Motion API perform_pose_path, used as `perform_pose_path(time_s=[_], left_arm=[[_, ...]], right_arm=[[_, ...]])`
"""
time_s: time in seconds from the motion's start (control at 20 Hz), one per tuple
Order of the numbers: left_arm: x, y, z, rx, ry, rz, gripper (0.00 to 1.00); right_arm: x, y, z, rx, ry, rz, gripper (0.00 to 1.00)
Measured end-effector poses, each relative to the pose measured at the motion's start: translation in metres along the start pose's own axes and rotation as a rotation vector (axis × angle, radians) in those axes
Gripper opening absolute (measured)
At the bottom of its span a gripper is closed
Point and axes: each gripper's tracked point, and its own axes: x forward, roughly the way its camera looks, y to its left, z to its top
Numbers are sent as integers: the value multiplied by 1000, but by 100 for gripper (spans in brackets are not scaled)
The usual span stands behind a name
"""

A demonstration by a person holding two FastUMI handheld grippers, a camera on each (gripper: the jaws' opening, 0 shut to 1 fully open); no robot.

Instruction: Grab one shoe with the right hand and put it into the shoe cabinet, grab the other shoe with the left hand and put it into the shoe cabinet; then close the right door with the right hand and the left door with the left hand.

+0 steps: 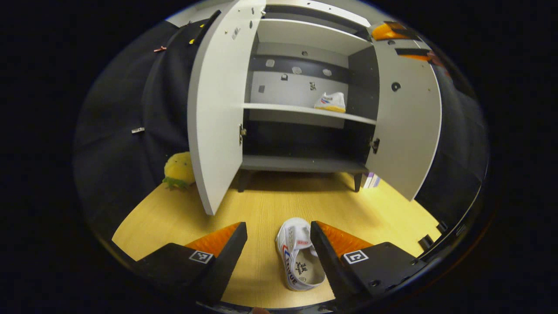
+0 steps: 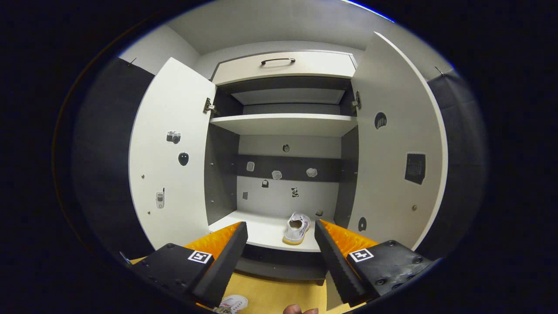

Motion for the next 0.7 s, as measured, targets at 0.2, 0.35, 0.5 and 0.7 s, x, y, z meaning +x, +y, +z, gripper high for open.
perform_pose_path(time_s=[0.2, 0.35, 0.5, 0.7], left_arm=[[17, -11, -51, 42, 92, -22, 86], [38, -17, -70, 60, 139, -24, 75], [63, -22, -79, 88, 156, -26, 65], [92, -26, -89, 114, 182, -21, 49]], right_arm=[[-16, -16, 11, 11, -10, -17, 98], [-26, -32, 13, 6, -8, -42, 98], [-36, -47, 13, -4, -3, -63, 98], [-51, -70, 15, -23, 0, -100, 98]])
